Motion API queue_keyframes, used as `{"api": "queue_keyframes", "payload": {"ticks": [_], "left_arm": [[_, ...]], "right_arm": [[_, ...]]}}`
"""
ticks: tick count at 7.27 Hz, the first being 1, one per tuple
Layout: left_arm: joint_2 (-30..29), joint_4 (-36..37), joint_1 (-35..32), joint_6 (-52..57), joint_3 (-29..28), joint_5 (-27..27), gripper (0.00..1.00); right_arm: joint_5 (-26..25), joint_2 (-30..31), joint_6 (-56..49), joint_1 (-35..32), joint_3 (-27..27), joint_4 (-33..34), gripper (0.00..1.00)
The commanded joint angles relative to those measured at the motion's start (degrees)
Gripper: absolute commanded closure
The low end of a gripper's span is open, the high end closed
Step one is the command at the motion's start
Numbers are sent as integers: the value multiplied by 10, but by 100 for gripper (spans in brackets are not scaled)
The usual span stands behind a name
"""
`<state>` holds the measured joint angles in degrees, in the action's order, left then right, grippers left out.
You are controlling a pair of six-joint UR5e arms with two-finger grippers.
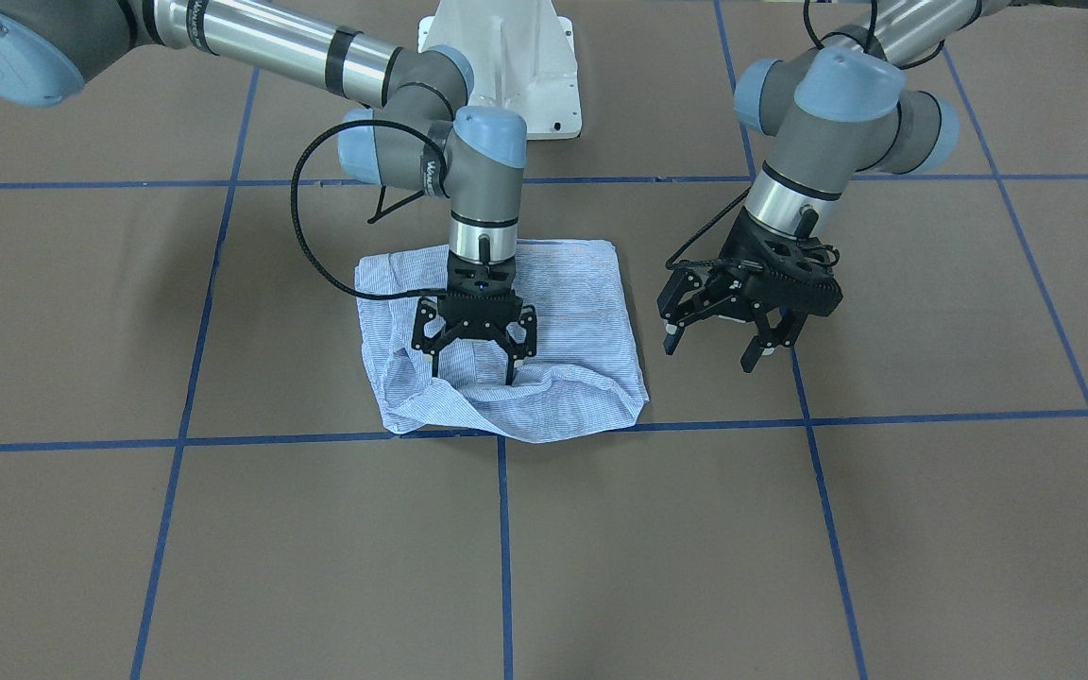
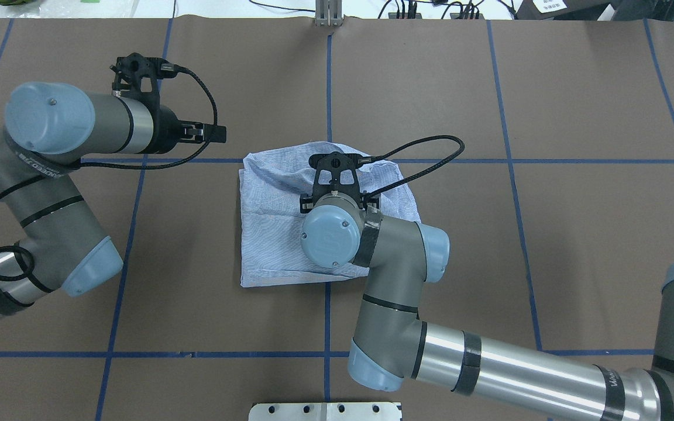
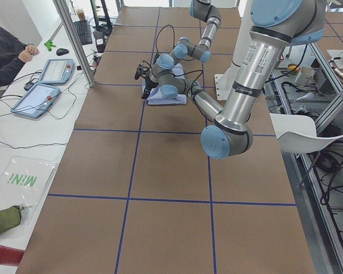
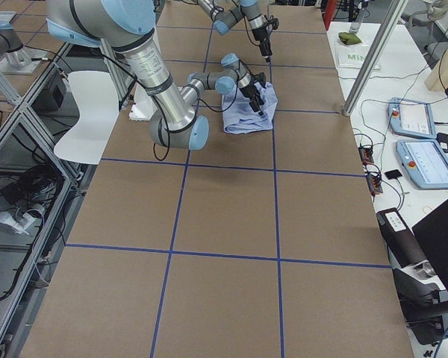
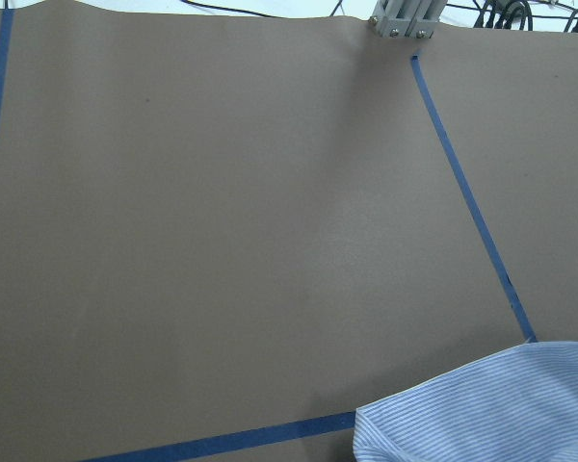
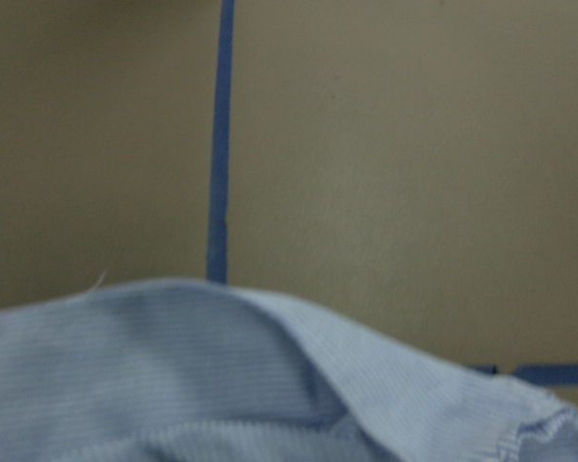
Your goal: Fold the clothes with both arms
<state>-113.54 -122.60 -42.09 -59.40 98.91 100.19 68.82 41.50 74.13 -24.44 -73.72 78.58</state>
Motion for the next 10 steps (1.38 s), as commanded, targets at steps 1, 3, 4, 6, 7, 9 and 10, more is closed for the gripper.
{"api": "queue_keyframes", "payload": {"ticks": [1, 3, 4, 6, 7, 9, 10], "left_arm": [[1, -1, 1, -1, 1, 0, 0], [0, -1, 1, -4, 1, 0, 0], [2, 0, 1, -4, 8, 1, 0], [54, 8, 0, 2, 76, 25, 0], [112, 29, -8, 15, 141, 46, 0], [175, 147, -52, 129, 258, 57, 0], [185, 202, -100, 213, 277, 82, 0]], "right_arm": [[-22, -23, -44, -56, 59, -4, 0], [-3, -26, -49, -82, 51, -6, 0], [66, -23, -57, -101, 19, -5, 0], [227, 38, -108, -158, -90, 3, 0], [292, 108, -182, -193, -187, 37, 0], [371, 223, -317, -264, -370, 165, 0], [419, 288, -409, -315, -426, 191, 0]]}}
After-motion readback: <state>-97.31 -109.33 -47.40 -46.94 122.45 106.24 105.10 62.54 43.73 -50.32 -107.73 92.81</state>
